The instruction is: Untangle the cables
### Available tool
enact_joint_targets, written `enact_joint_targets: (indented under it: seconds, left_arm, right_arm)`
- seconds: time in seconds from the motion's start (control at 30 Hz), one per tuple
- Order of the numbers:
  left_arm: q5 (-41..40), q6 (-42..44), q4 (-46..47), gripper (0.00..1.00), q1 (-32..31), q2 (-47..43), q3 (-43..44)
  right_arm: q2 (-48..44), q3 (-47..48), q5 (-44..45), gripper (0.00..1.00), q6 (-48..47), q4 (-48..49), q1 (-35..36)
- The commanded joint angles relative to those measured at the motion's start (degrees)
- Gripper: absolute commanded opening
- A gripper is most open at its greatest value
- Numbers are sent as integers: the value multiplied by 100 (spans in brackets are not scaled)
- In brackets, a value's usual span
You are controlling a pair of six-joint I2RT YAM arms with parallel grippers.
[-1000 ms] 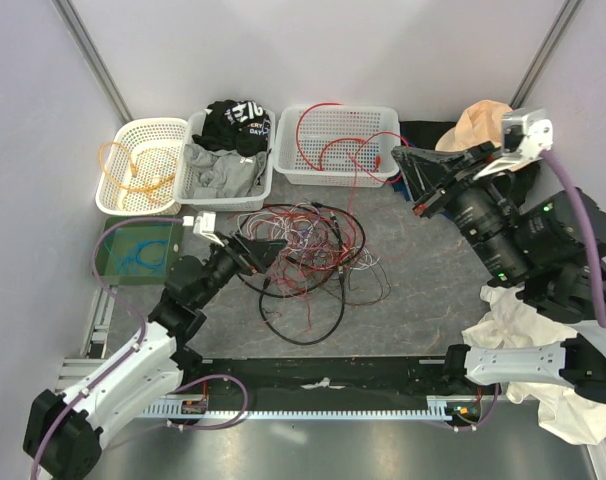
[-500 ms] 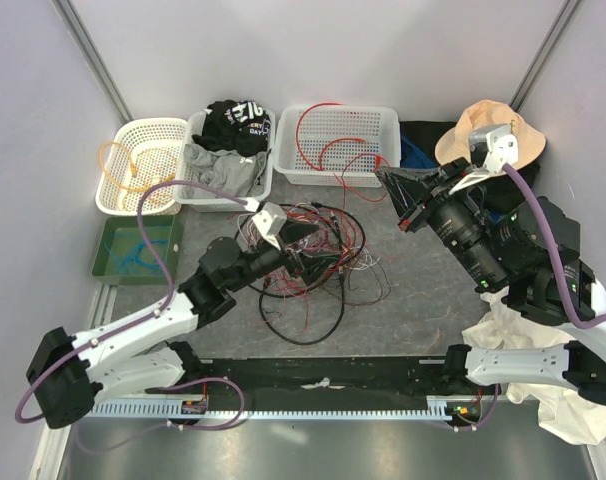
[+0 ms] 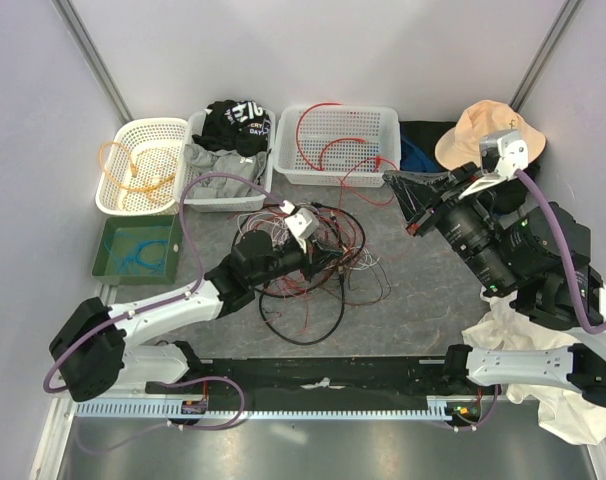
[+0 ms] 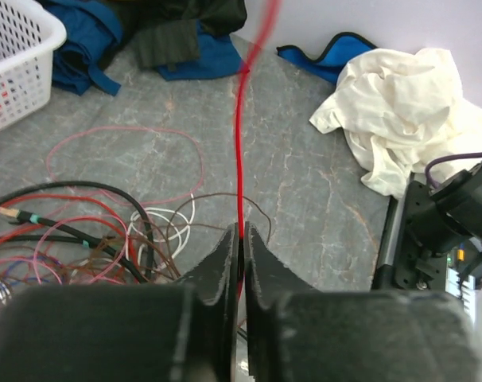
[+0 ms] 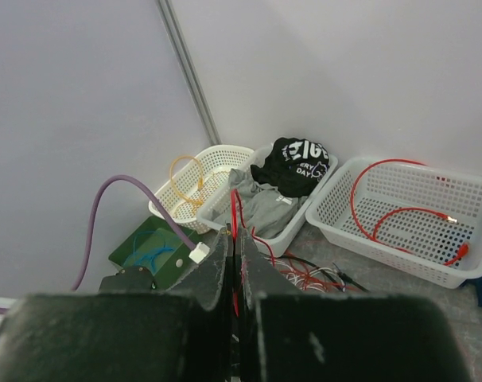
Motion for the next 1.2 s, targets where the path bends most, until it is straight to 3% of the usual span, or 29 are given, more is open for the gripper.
enact_joint_targets:
  seconds: [0.0,0.13,0.23,0.27,0.4,0.47,0.67,0.83,1.0,1.17]
  left_arm:
    - [-73,217,-158,2,-26,-387,223]
    - [-782,208,-1140,2,-17,-835,854]
    - [-1723,392,-2704,2,-17,-951,2030]
    - [-1969,558,-3387,2,-17,-898,2730]
    - [-2173,718,-4699,2,-17,-485,4386]
    - [-2174,639,-4948,2,-17,-239,5062]
    - [-1771,271,-5212,2,-25,165,6048]
    - [-1462,15,-5248,2,-17,385,6323]
    - [-1444,-38,-5274,2,-25,526,6393]
    - [-1391,-82,-5266,2,-26,561,6393]
  right_arm:
    - [-108,-135,42,0,10,31,27]
    - [-327,-495,59,1,37,31,27]
    - [-827,-1074,208,32,72,31,27]
    - [-925,-1407,253,47,124,31,27]
    - [-1285,-2112,262,70,335,57,27]
    - [-1382,-2462,113,74,414,118,35]
    - [-1304,-3272,-423,76,406,891,27]
    - [-1207,-3659,-748,77,266,2006,35]
    - [-1076,-3888,-1390,96,160,3087,27]
    - [-618,-3870,-1680,98,256,3291,27]
